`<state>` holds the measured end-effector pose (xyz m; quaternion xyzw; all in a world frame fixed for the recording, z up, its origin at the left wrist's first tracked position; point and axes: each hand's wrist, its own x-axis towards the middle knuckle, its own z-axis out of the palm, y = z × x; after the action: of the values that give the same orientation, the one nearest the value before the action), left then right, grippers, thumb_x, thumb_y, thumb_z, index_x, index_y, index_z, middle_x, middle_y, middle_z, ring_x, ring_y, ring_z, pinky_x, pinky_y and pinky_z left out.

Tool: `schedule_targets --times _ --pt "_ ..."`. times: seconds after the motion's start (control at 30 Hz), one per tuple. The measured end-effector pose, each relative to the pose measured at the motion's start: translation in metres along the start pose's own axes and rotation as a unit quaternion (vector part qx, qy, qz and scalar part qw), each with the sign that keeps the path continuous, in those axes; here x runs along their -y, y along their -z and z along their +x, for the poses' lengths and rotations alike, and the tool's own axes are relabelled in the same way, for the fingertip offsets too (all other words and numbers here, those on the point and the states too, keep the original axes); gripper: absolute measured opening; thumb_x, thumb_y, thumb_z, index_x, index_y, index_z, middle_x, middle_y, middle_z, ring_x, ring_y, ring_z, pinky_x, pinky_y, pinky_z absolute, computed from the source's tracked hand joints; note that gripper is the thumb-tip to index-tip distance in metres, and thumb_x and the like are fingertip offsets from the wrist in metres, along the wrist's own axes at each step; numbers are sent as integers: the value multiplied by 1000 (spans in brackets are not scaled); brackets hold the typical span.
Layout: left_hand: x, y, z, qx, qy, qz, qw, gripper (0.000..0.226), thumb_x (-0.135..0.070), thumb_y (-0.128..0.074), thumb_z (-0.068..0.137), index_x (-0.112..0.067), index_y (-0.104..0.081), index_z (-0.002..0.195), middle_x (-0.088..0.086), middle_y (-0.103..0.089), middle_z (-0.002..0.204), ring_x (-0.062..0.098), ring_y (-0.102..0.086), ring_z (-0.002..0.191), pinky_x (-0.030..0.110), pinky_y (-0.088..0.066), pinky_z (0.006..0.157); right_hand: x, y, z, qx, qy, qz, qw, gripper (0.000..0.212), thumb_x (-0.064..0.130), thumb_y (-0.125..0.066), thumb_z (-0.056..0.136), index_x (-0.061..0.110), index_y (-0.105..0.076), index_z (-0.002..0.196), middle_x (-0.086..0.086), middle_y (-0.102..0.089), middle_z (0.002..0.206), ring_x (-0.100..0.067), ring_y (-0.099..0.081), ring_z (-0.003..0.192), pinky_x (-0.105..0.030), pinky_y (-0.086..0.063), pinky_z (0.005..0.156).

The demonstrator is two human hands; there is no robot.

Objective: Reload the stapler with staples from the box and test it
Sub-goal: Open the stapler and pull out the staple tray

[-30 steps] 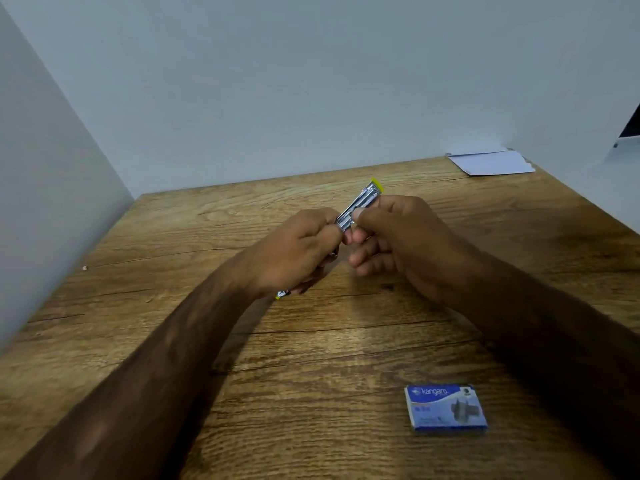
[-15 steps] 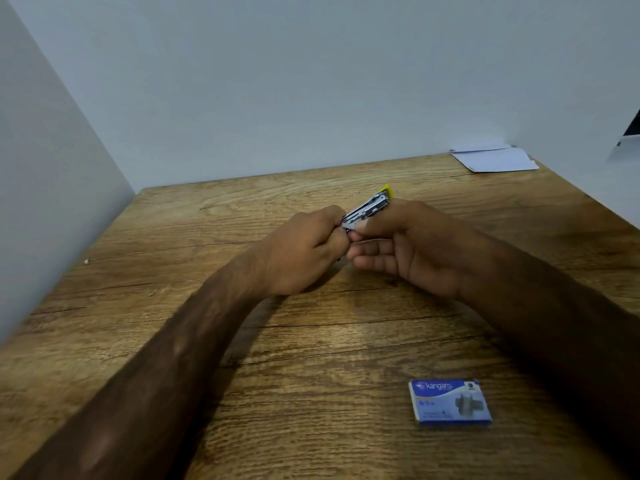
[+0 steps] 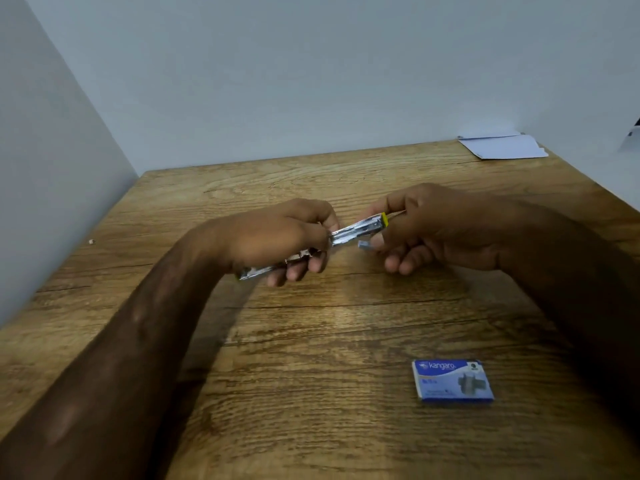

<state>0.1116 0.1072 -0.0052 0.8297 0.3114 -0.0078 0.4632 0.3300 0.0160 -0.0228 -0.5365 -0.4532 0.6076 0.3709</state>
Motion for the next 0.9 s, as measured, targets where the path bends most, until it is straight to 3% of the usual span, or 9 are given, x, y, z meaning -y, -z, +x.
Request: schedule_targets --times 0.13,0.27,0.43,0.57,0.73,0.83,0.9 --pt "-4 -3 -2 22 25 19 999 16 -1 -48 97 -8 -63 98 5 -63 76 19 -57 56 33 -52 50 -1 -1 -2 7 -21 -77 997 42 -3 -77 81 10 -63 119 -15 -76 86 -18 -71 58 -24 -57 47" --pt "-5 -2 -4 29 42 51 997 19 -2 -51 98 -12 -67 93 -12 -59 53 3 -59 44 32 -54 52 1 -1 -10 -3 -31 -181 983 49 -5 -75 82 14 -58 123 -13 -77 81 -20 -71 60 -27 -57 49" --pt "-13 -4 -10 26 24 124 992 16 -1 -57 95 -8 -71 90 10 -61 82 1 -60 45 32 -55 57 9 9 -25 -12 -48 -278 959 54 -9 -74 82 19 -54 124 -18 -77 87 -24 -73 65 -27 -57 52" --pt "-15 -3 -15 8 25 140 990 15 0 -59 95 -8 -72 95 3 -63 75 1 -61 46 13 -42 38 7 20 -46 5 -55 -335 941 44 -11 -68 85 19 -61 117 -13 -76 82 -24 -75 68 -28 -58 56" --pt "-12 -8 -21 5 4 158 987 16 -5 -62 95 -15 -73 90 -16 -69 64 4 -64 54 17 -50 48 -6 21 -83 6 -19 -354 935 24 0 -72 87 22 -79 89 -9 -78 79 -18 -76 71 -24 -59 61" --pt "-10 -13 -25 -20 -11 177 984 18 -7 -64 94 -19 -76 86 -18 -72 73 5 -67 60 15 -52 52 -13 21 -100 -28 -2 -347 938 19 2 -74 85 21 -81 85 -7 -78 74 -13 -75 65 -20 -58 58" --pt "-8 -15 -28 -39 -33 197 979 18 -10 -67 91 -22 -78 83 -21 -74 73 -2 -68 63 14 -49 53 -16 20 -110 -52 1 -347 937 17 6 -76 84 22 -81 85 -4 -78 74 -11 -74 64 -19 -57 57"
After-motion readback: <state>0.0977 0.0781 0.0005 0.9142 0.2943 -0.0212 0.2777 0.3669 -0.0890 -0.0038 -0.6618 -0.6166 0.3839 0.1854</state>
